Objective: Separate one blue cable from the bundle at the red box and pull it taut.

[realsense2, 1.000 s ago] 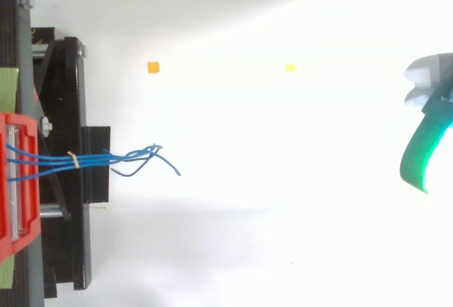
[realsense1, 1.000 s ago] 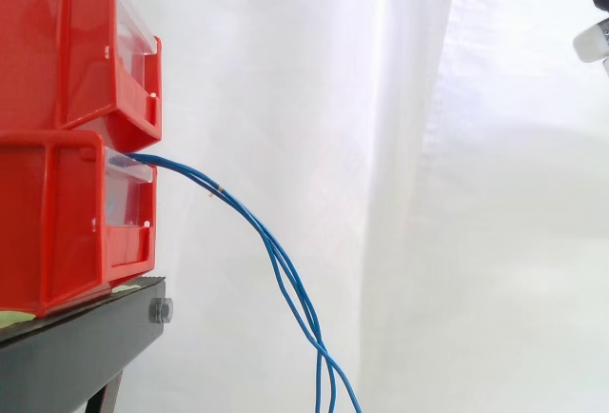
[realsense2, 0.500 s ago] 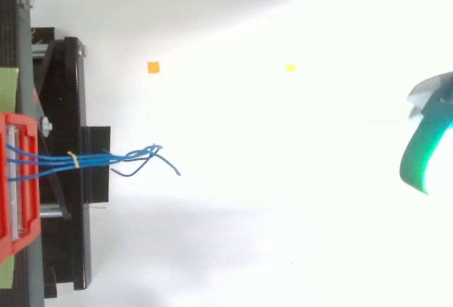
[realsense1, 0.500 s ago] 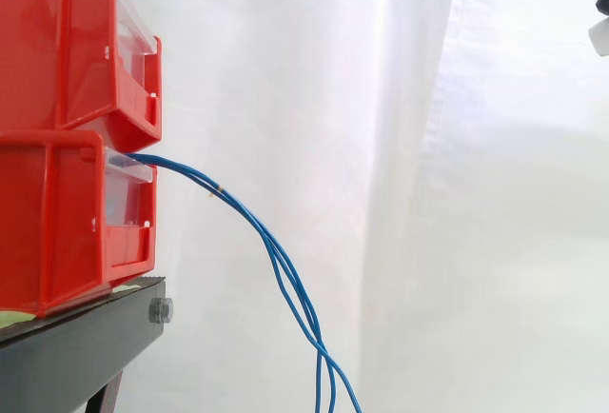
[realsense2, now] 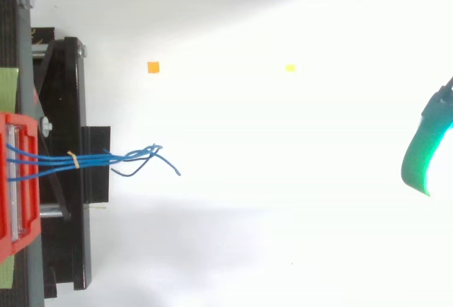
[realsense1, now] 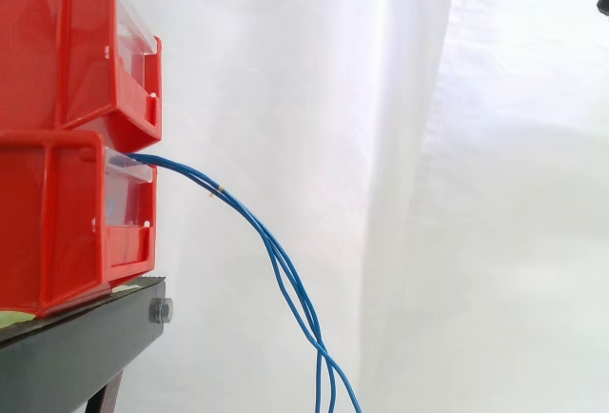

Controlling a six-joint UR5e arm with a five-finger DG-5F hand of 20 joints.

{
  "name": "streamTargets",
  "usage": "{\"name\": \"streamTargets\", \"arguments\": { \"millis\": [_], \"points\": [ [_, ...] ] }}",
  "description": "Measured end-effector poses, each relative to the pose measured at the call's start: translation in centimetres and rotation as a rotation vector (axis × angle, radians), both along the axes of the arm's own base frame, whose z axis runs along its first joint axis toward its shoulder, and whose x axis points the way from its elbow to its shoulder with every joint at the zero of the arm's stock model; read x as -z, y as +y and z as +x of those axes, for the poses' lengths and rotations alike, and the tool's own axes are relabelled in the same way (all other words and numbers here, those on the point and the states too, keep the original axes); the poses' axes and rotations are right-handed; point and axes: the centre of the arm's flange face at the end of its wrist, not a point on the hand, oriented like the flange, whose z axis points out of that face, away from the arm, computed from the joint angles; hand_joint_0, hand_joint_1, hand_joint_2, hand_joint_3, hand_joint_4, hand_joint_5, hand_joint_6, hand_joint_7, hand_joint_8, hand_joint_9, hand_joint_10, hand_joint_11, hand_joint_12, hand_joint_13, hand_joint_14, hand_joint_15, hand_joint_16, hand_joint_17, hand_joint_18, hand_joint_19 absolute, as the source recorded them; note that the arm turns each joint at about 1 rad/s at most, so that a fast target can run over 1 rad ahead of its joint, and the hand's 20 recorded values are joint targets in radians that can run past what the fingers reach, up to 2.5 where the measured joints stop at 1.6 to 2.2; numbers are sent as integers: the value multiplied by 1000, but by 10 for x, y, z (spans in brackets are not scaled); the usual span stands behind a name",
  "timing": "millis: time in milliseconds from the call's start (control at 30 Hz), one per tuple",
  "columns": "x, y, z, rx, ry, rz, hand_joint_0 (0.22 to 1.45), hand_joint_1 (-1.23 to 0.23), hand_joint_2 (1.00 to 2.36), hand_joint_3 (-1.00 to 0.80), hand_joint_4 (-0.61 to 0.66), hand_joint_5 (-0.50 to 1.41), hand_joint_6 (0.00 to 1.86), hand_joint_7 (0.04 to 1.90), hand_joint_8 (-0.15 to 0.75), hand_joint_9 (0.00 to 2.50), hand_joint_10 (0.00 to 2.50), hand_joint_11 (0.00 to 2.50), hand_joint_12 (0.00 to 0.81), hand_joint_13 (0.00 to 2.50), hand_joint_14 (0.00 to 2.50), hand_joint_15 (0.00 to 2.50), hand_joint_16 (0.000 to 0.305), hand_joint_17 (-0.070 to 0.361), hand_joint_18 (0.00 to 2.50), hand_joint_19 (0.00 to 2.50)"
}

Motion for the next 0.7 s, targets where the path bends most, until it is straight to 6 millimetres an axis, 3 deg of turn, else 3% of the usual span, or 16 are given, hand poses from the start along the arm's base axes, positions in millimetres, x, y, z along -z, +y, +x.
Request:
{"name": "streamTargets", "arguments": {
  "millis": [300, 700],
  "points": [
    [0, 0, 0, 0, 0, 0, 485, -561, 1000, -500, 253, -272, 501, 725, 374, 474, 5, 716, 418, 647, 14, 472, 59, 132, 612, 415],
    [0, 0, 0, 1, 0, 0, 485, -560, 1000, -500, 231, -281, 501, 719, 366, 399, 8, 612, 426, 627, 12, 467, 59, 134, 596, 428]
  ]
}}
